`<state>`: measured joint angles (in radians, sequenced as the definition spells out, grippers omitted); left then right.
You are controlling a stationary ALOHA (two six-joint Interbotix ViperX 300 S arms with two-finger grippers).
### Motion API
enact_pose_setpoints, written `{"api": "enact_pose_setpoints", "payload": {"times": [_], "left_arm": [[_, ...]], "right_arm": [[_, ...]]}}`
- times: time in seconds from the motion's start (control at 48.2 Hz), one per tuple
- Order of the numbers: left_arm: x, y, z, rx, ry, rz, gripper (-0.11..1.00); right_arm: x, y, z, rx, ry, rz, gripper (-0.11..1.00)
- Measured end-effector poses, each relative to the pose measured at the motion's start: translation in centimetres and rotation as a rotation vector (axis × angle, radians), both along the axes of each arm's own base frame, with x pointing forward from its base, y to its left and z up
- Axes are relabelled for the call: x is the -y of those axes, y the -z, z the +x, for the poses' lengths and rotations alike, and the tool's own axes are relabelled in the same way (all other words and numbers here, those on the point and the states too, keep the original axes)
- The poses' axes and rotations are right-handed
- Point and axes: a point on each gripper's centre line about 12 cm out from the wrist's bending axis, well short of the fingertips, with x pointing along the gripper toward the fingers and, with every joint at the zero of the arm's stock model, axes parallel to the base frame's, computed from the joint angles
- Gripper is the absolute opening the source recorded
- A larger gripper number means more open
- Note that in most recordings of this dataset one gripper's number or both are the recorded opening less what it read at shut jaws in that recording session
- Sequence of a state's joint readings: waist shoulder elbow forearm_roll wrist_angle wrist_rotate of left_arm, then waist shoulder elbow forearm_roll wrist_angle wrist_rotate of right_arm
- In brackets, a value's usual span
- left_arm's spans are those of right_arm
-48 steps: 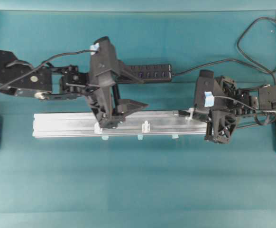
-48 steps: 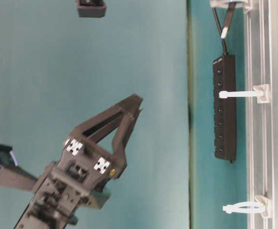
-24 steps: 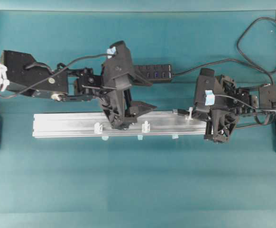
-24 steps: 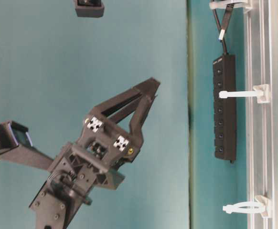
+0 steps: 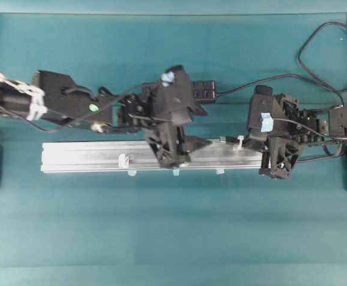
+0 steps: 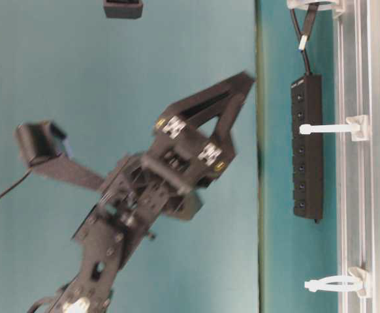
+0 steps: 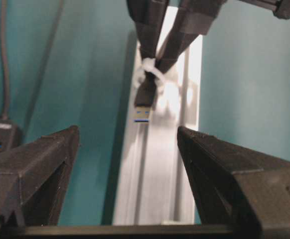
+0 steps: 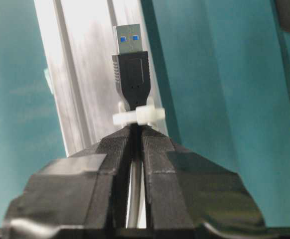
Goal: Pass the USB cable through three rings with both arms.
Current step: 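Swing the left gripper over the rail toward the plug tip, then grasp the plug tip with the left gripper beyond the ring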
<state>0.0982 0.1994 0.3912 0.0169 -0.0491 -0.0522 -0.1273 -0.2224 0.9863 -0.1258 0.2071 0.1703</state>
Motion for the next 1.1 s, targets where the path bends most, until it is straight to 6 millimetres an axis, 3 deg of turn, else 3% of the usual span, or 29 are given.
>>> {"api": "enact_pose_setpoints", "payload": {"times": [0.353,1.1], "left_arm": [[0.2,2.3,2.6,-0.001,0.006,-0.007,0.85],[0.7,5.3,4.8,-0.001,0.019,-0.006,0.85]], "right_arm": [[0.0,0.0,0.0,0.006,-0.002,-0.001,-0.07],[0.0,-0.1,0.1,0.015,-0.006,-0.005,-0.07]]}}
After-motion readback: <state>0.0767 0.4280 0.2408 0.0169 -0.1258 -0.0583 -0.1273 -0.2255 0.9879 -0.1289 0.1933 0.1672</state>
